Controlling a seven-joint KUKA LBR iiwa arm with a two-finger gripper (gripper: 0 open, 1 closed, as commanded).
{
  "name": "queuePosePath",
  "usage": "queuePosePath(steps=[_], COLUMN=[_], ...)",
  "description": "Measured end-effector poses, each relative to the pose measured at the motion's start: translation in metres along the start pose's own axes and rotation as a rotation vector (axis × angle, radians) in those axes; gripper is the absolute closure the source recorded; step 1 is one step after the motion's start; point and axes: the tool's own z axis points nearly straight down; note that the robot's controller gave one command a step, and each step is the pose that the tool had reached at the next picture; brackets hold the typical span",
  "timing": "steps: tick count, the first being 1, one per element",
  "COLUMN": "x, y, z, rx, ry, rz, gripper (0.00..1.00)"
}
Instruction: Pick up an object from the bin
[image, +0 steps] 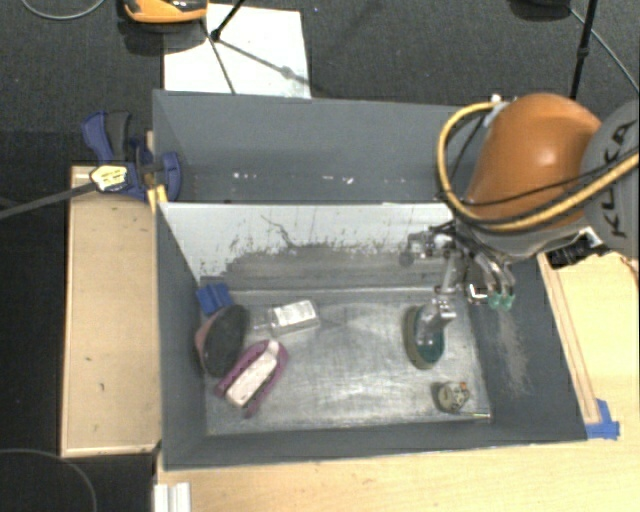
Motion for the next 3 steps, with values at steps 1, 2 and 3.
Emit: queuePosePath(steps=[1, 2, 3], x=[-0.013, 0.055, 0.06], y=[0.167, 0.149, 0.245], z=[0.16, 0.128, 0.128], rx=[-0.002, 0.002, -0.001], ry=[-0.004, -0.005, -0.01], rz=[-0.059, -0.819, -1.003], gripper=[0.0, 0.0, 0.0])
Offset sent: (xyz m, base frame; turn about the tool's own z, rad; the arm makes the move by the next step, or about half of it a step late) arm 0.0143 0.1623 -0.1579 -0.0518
